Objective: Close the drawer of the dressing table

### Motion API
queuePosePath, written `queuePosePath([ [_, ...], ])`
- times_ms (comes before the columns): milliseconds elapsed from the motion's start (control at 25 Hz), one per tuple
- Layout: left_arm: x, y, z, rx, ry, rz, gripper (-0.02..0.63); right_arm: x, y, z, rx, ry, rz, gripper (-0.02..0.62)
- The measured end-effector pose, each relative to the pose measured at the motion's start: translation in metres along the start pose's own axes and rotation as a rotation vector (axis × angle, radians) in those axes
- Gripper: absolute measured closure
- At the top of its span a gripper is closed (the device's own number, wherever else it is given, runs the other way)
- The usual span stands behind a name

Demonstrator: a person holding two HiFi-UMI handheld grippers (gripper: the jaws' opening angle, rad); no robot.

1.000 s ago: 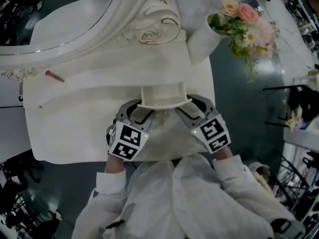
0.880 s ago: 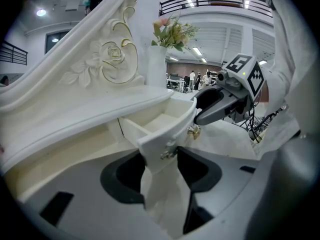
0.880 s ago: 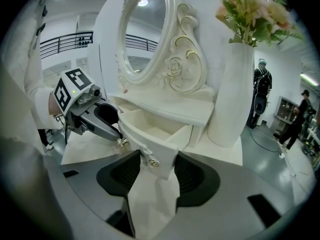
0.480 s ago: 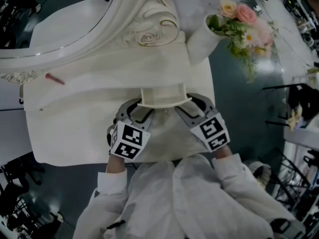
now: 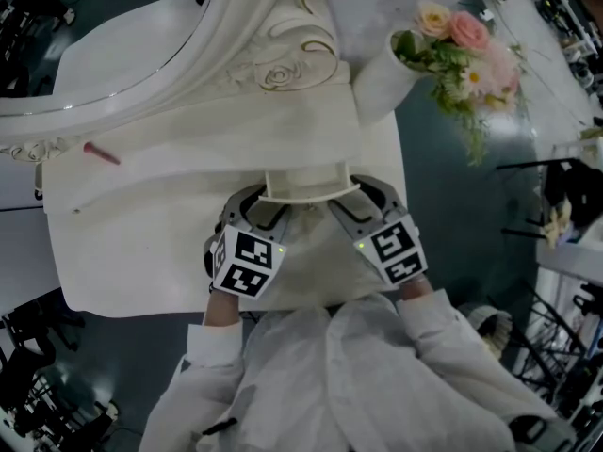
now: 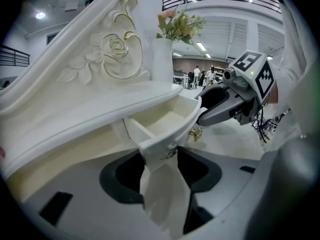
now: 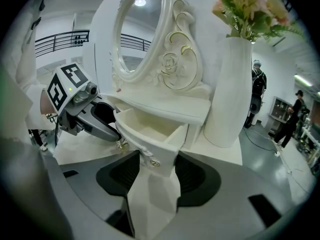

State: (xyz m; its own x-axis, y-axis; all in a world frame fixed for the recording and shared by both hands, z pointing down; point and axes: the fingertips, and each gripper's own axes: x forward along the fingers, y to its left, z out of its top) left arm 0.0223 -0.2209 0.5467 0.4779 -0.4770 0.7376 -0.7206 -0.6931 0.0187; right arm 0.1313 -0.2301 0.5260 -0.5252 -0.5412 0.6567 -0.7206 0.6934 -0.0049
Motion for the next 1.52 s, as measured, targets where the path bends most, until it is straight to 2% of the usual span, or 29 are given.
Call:
queuePosePath([
  [200, 0.003, 0.005, 0.003, -0.032, -0.019, 0.01, 0.4, 0.005, -0.004, 0.005, 0.008, -0.021, -0.007, 0.379],
  [640, 0.01, 0.018, 0.007, -0.187, -0.042, 0.022, 0.399, 0.015, -0.019, 0.0, 0.126, -0.035, -0.021, 0.379],
  [960, 0.015, 0.025, 0.009, -0.284, -0.065, 0.031, 0.394, 0.021, -0.026, 0.006, 0.145, -0.054, -0.031, 0.379],
  [1520, 0.018, 0.035, 0.014, -0.327, -0.091, 0.071, 0.394, 0.028, -0.033, 0.013, 0.151, -0.065, -0.05, 0.379],
])
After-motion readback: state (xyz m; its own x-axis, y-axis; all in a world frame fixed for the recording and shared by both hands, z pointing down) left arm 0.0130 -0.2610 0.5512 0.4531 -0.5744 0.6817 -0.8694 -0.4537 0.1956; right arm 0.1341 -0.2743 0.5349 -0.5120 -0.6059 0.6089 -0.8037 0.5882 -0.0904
